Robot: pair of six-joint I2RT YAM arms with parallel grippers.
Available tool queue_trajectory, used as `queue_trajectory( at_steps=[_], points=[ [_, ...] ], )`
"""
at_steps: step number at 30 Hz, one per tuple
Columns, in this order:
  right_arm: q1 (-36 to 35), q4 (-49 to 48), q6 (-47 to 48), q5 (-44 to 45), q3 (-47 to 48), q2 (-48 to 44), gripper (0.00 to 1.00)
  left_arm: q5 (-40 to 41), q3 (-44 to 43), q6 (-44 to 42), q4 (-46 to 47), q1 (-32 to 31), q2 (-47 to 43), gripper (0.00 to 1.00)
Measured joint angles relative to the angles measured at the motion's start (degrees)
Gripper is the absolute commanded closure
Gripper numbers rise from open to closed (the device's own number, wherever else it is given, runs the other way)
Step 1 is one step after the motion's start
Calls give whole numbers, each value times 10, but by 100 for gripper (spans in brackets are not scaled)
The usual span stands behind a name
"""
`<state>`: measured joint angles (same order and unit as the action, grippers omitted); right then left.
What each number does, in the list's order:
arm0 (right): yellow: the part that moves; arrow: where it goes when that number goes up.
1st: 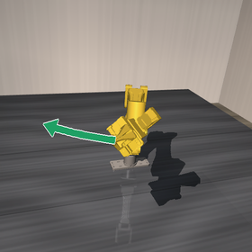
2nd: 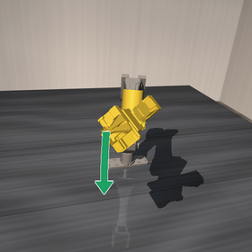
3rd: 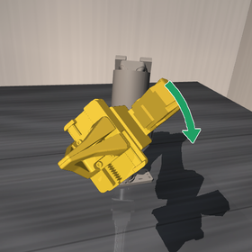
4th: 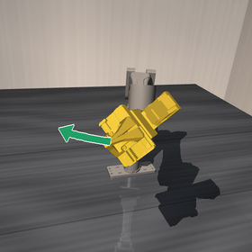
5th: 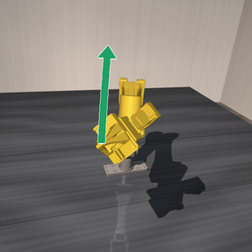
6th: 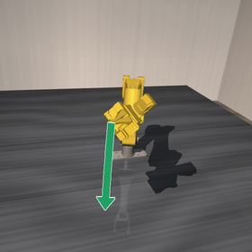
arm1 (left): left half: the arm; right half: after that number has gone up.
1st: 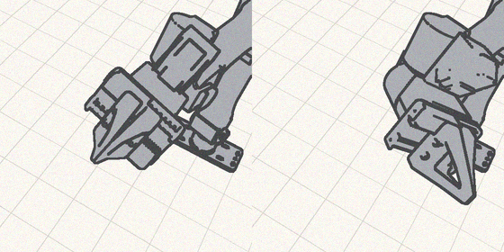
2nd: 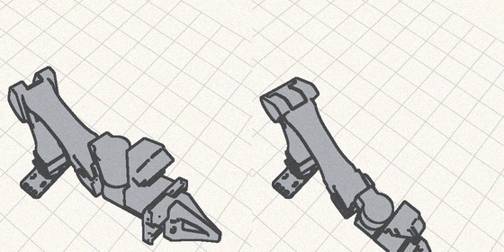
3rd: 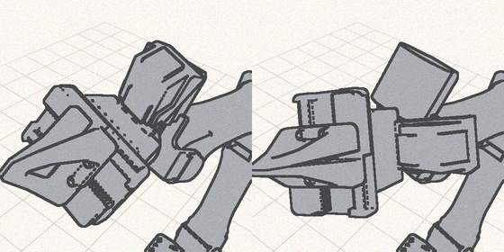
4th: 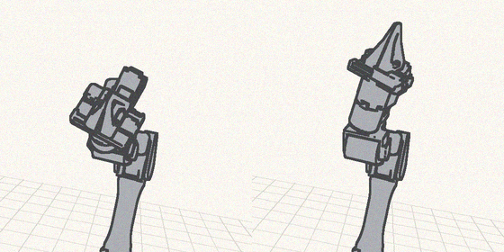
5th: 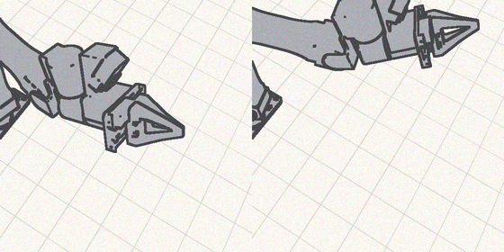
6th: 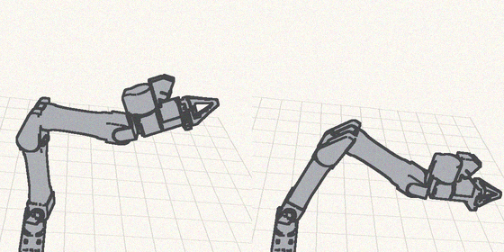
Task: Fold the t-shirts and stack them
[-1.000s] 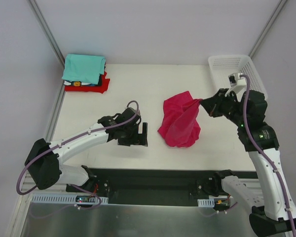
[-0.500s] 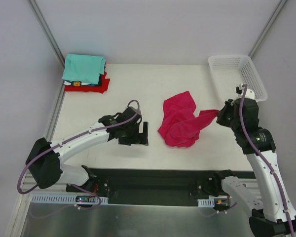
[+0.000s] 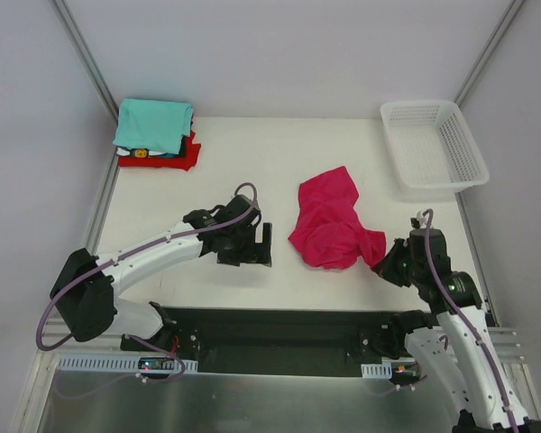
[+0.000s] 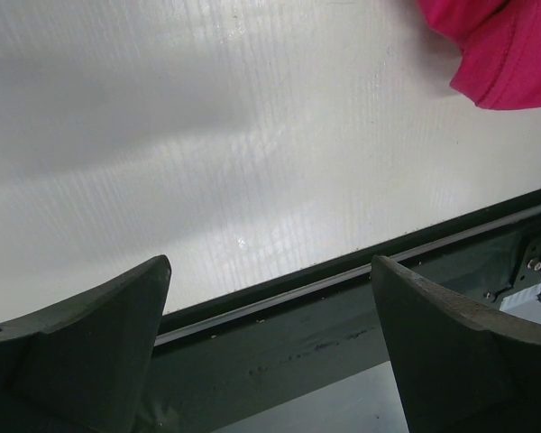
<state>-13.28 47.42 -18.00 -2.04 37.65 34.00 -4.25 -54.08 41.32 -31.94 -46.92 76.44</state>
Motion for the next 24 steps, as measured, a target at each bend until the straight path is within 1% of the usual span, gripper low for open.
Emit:
queue_trajectory(
  at_steps=[3, 9, 11, 14, 16, 17, 18, 20, 22, 24],
  points=[
    [0, 31, -20, -31, -5, -63, 99, 0, -8, 0, 0, 0, 16, 7],
    [-1, 101, -43, -84, -13, -162, 99, 0, -29, 0, 1, 0, 38, 7],
    [-1, 126, -43, -99, -28, -193, 99, 0, -35, 0, 1, -3, 42, 7],
    [-1, 143, -46, -121, -64, -232, 95, -1, -42, -2, 1, -4, 50, 7],
    [-1, 135, -47, -132, -70, -252, 87, -1, -47, -2, 2, -7, 55, 7],
    [-1, 135, -47, -134, -70, -261, 79, -1, -48, -3, 2, -7, 57, 7],
    [-1, 135, -45, -135, -70, -268, 63, -1, -48, -3, 2, -7, 58, 7],
    [-1, 136, -42, -138, -68, -270, 57, -1, -49, -4, 2, -7, 60, 7],
    [-1, 132, -40, -153, -62, -259, 43, -1, -53, -4, 1, -7, 62, 7],
    [-1, 138, -35, -166, -42, -231, 38, -1, -59, -4, 2, -7, 65, 7]
  ],
)
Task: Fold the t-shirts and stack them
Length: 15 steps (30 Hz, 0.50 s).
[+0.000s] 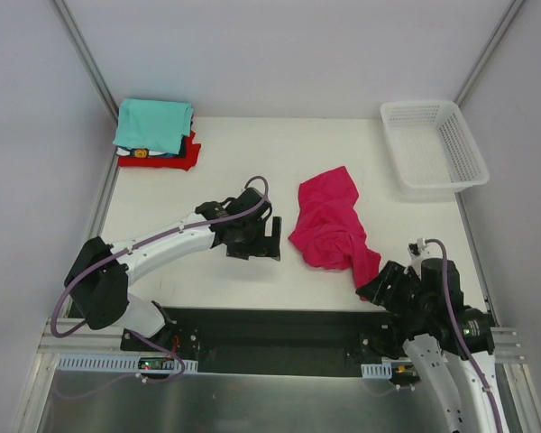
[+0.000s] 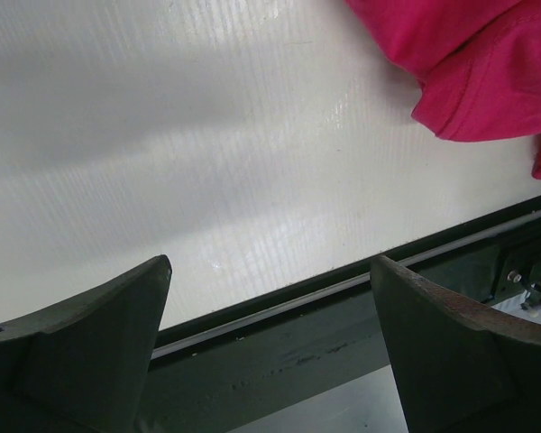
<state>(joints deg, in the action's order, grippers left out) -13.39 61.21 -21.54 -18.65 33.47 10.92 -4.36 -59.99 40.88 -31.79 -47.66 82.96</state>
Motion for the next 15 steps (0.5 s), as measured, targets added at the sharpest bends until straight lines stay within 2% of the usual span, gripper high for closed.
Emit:
queue_trajectory(
  at_steps=[9, 15],
  points=[
    [0, -34, 59, -12, 147, 181, 40, 0, -11, -1, 0, 0, 3, 7],
    [-4, -50, 111, 71, 256, 350, 43, 3, -11, -6, 0, 0, 2, 7]
  ],
)
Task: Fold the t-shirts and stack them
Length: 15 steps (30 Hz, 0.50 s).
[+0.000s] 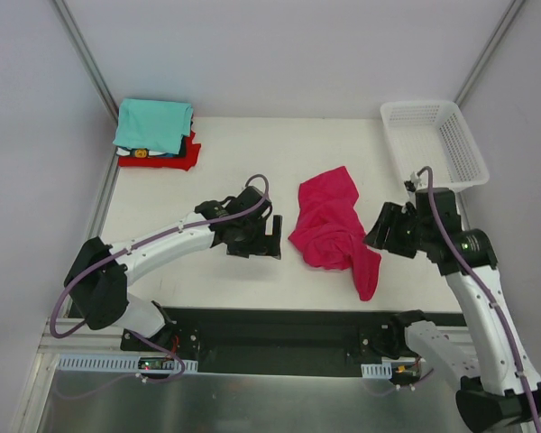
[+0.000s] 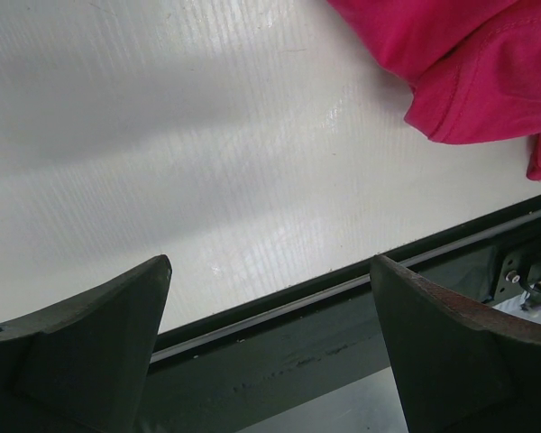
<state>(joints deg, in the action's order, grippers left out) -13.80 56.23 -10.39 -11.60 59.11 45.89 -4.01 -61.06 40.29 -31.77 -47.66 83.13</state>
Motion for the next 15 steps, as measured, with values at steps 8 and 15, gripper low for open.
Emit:
queue_trajectory(
  at_steps=[8, 15],
  points=[
    [-18, 28, 9, 197, 99, 153, 52, 1, 0, -4, -1, 0, -10, 7],
    [-38, 46, -12, 280, 95, 236, 55, 2, 0, -5, -2, 0, -16, 7]
  ],
)
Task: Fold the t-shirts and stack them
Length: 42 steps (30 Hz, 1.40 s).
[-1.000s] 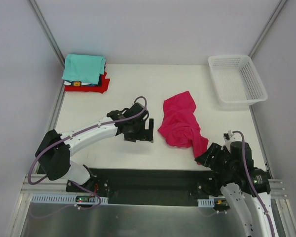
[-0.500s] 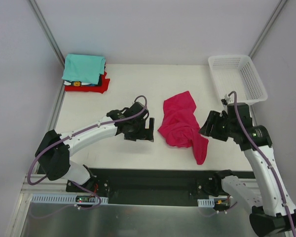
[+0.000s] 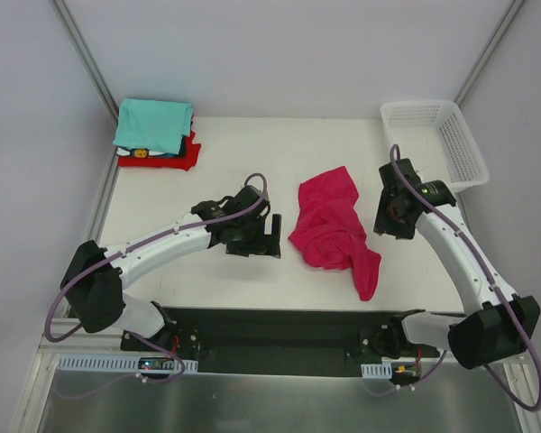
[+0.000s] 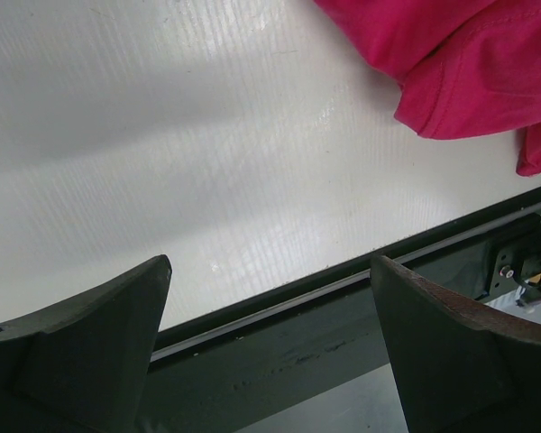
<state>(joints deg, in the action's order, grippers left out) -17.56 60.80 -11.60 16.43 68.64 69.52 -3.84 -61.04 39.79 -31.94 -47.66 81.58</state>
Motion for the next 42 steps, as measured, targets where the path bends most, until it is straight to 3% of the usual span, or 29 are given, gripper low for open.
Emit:
queue_trajectory(
  at_steps=[11, 24, 42],
  points=[
    [30, -47, -25, -41, -49, 90, 63, 2, 13, 0, -2, 0, -35, 7],
    [74, -114, -24, -123, -109, 138, 64, 12, 17, 0, -3, 0, -54, 7],
    [107, -137, -1, -127, -111, 202, 64, 14, 18, 0, -14, 0, -70, 7]
  ],
)
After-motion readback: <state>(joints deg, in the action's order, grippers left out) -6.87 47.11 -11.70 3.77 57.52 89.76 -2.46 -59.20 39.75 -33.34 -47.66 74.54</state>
